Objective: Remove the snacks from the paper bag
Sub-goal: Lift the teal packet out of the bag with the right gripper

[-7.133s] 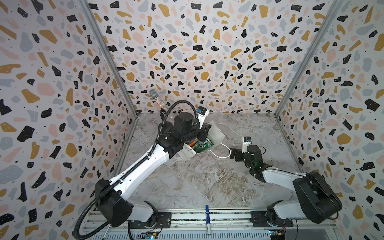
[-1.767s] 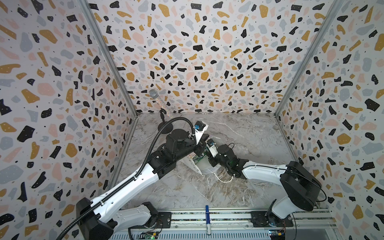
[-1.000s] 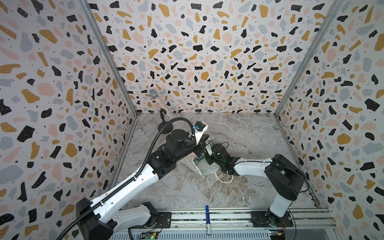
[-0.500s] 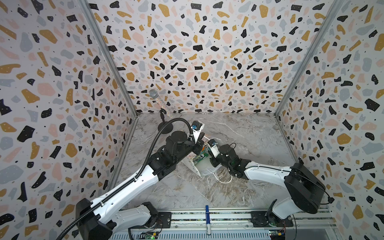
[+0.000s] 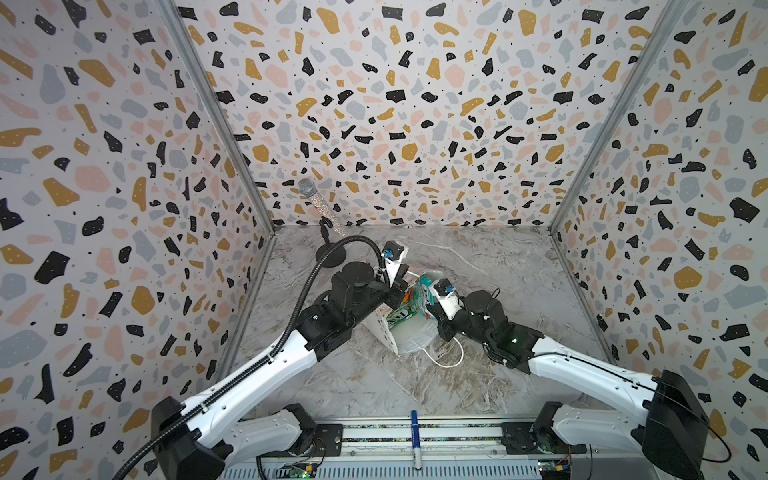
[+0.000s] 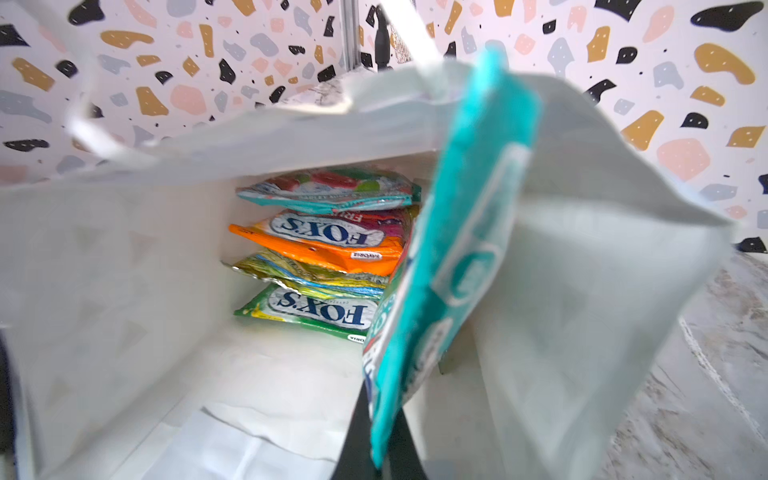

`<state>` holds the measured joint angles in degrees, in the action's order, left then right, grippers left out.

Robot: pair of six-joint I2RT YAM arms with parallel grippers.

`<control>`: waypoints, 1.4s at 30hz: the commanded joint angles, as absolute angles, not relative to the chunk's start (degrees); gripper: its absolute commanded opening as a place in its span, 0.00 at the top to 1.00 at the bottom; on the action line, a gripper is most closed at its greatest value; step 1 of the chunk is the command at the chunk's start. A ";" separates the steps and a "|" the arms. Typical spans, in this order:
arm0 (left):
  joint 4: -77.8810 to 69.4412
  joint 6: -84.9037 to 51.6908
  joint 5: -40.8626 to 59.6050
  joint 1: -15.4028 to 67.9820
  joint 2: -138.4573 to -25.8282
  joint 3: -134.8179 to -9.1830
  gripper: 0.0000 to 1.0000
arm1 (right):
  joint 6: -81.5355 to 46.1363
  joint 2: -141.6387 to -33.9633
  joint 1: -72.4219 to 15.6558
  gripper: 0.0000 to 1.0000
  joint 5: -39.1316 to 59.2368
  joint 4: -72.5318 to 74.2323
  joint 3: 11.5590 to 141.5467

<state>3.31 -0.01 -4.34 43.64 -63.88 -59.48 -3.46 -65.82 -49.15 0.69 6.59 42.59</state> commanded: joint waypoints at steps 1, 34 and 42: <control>0.35 0.39 -3.53 43.49 -62.94 -59.32 1.00 | -2.82 -61.44 -49.48 1.00 2.24 4.10 44.54; 0.70 0.44 -1.39 43.46 -63.64 -59.67 1.00 | -4.37 -54.65 -26.10 1.00 2.65 -4.33 54.19; 0.68 0.44 -1.32 43.48 -63.64 -59.43 1.00 | -5.72 -65.08 -16.59 1.00 14.50 5.76 48.91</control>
<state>3.33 0.01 -1.78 43.64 -63.94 -59.48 -4.69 -64.01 -18.15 6.83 -2.37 49.41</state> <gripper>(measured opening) 0.047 0.055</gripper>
